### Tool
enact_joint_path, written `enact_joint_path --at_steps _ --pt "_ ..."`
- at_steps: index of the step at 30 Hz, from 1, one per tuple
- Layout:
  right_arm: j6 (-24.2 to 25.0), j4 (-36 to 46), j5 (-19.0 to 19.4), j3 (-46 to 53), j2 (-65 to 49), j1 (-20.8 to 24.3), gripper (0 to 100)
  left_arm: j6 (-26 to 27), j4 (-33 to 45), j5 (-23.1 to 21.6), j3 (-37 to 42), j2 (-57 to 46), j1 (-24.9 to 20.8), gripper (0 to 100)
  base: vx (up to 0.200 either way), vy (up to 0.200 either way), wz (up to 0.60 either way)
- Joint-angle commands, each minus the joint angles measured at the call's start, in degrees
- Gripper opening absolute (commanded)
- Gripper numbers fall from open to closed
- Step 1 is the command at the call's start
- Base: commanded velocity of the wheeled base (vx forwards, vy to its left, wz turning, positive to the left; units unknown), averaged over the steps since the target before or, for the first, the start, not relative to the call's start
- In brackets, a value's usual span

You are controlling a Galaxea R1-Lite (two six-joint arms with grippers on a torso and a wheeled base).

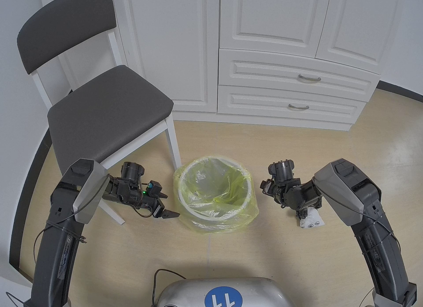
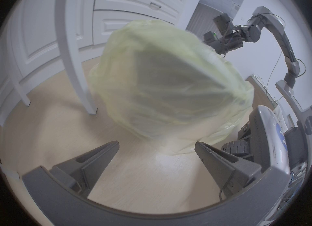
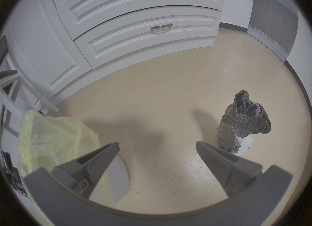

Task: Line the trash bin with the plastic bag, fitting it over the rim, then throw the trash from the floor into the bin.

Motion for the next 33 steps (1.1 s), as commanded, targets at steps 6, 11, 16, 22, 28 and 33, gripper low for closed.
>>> enact_joint_path --at_steps 6,11,16,22,28,33 --pt "0.0 0.0 0.0 0.1 0.1 0.1 100 3.1 -1.2 -0.2 5.1 -2.7 -1.5 100 0.0 0.0 0.0" --pt "0.0 0.0 0.0 0.1 0.1 0.2 100 3.5 -1.3 -0.3 5.0 -2.8 -2.1 100 0.0 0.0 0.0" --pt "0.0 0.0 0.0 0.1 0.1 0.4 100 3.1 -1.3 -1.0 3.7 -2.3 -4.0 100 0.0 0.0 0.0" --pt "0.0 0.0 0.0 0.1 0.1 0.4 100 1.2 -1.0 -1.0 -1.3 0.6 -4.1 0 0.0 0.0 0.0" --pt "-0.1 0.0 0.0 0.1 0.1 0.4 100 1.0 -1.0 -1.0 -1.8 1.0 -3.2 0 0.0 0.0 0.0" --pt "0.0 0.0 0.0 0.1 0.1 0.5 100 0.5 -1.0 -1.0 -3.0 2.2 -2.4 0 0.0 0.0 0.0"
